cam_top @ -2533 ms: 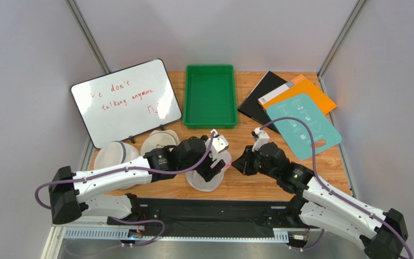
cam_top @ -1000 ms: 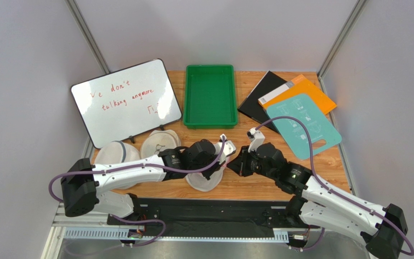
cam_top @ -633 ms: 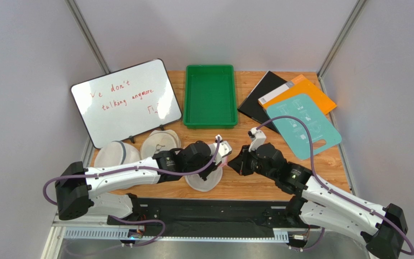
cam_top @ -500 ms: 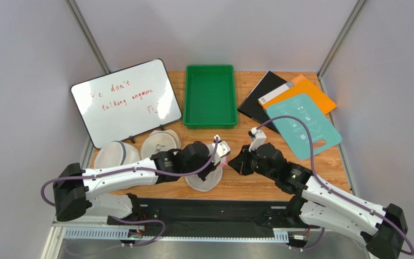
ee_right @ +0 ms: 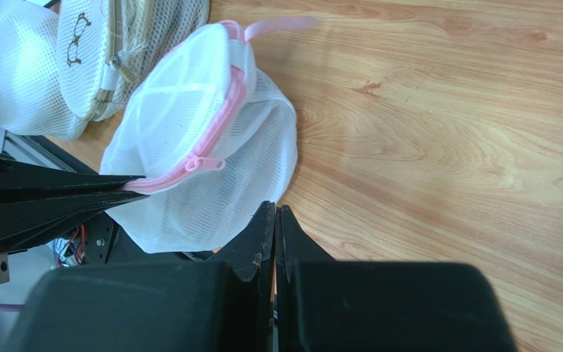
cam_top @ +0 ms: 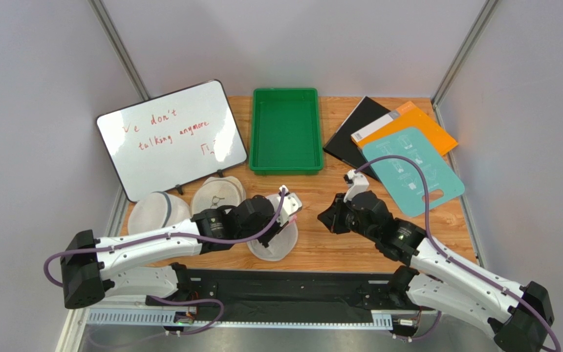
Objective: Unzip the laundry bag and remove the bra
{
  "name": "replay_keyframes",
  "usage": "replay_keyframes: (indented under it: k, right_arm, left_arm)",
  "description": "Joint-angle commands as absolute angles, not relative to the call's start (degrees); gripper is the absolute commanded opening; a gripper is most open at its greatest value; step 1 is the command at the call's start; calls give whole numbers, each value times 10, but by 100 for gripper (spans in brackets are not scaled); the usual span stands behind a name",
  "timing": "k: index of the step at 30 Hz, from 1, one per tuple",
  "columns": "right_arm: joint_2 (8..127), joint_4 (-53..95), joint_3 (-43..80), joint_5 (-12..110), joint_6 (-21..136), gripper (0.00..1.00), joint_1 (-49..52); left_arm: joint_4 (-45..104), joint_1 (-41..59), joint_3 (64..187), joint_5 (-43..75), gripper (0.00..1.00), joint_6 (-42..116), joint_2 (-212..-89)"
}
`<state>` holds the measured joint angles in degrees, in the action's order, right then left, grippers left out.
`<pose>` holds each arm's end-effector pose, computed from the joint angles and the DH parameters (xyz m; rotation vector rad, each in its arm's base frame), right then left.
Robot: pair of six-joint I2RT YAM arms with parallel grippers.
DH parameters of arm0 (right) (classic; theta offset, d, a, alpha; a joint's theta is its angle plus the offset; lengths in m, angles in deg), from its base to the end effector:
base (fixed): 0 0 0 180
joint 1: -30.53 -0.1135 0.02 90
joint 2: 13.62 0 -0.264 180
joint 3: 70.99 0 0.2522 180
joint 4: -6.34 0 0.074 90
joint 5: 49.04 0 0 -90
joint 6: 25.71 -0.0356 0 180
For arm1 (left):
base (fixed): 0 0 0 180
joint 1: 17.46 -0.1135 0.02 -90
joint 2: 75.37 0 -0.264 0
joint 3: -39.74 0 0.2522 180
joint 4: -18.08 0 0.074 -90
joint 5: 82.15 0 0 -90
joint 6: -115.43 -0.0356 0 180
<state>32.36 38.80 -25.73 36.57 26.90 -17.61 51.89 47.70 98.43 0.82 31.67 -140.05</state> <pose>0.1224 0.1325 0.2402 -0.1645 2.2474 0.7641 0.1056 -0.2177 0.2558 1.0792 2.0459 -0.5167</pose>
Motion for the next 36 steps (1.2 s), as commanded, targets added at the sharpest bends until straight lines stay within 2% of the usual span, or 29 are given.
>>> replay_keyframes:
  k: [1, 4, 9, 10, 11, 13, 14, 20, 27, 32, 36]
  right_arm:
    - [323, 389, -256, 347, 288, 0, -170]
    - [321, 370, -255, 372, 293, 0, -169]
    - [304, 279, -281, 517, 326, 2, -169]
    - [303, 264, -288, 533, 339, 6, -169]
    - [303, 263, -288, 553, 346, 18, -170]
    - [305, 265, -287, 573, 362, 29, -169]
    - [303, 270, -286, 583, 376, 38, -169]
    - [284, 277, -284, 622, 414, 57, -169]
    - [298, 254, -309, 647, 420, 57, -178]
    - [312, 227, -324, 661, 430, 46, -182]
    - [337, 206, -328, 666, 434, 46, -183]
  left_arm:
    - [548, 478, 979, -19, 0, 317, -1381]
    - [544, 478, 974, -6, 0, 316, -1373]
    - [534, 478, 969, 66, 0, 289, -1358]
    - [528, 478, 968, 75, 0, 285, -1351]
    - [524, 478, 967, 109, 0, 284, -1347]
    - [525, 478, 971, 131, 0, 281, -1342]
    - [528, 478, 978, 145, 0, 280, -1342]
    - [547, 478, 995, 163, 0, 276, -1343]
    - [552, 478, 1001, 170, 0, 273, -1343]
    - [555, 478, 1003, 172, 0, 274, -1343]
    - [557, 478, 1003, 173, 0, 274, -1339]
